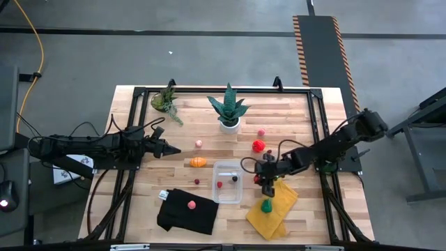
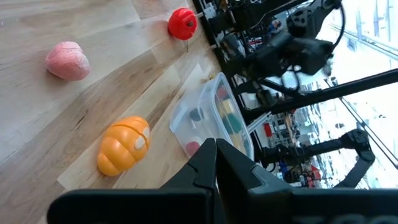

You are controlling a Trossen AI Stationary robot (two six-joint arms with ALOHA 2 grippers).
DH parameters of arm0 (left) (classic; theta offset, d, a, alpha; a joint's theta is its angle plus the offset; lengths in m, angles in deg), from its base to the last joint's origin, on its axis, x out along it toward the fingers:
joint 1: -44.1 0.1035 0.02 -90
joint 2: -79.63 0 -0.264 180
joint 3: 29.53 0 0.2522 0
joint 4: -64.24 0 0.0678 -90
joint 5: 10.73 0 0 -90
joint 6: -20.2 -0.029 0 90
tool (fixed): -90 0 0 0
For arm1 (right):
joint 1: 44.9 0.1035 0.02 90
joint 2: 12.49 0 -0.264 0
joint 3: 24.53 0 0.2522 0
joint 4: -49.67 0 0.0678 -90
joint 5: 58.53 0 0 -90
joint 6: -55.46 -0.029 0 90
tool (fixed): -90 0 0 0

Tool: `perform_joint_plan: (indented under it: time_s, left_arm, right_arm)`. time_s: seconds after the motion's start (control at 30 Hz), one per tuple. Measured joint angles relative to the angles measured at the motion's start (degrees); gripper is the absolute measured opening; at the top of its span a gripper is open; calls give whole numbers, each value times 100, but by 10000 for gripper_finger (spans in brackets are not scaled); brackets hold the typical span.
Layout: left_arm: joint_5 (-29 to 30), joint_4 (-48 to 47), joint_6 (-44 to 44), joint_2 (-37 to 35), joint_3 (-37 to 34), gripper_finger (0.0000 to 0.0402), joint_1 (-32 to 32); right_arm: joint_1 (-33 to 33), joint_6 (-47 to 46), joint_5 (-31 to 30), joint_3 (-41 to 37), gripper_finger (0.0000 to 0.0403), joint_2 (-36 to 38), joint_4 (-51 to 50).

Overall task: Pick and placing Produce into tupperware
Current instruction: Put the bottom right cherry into the transparent container

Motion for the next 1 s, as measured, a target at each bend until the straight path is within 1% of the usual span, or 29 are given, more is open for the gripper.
perform_joint_plan:
  time_s: [0.23, 0.5, 0.73, 1.0]
  left_arm:
    - [-3, 0, -6, 0, 0, 1, -2]
    - [5, -2, -82, 0, 0, 1, 0]
    - [21, -4, -93, 1, -1, 1, 0]
    - [23, -2, -91, 2, -1, 1, -1]
  right_arm:
    - [-2, -512, -50, 1, 95, 1075, -290]
    - [-37, -795, -314, 3, 95, 1961, 21]
    - [-272, -898, -335, 5, 95, 2306, 1081]
    - [-522, -812, -285, 10, 95, 2349, 2606]
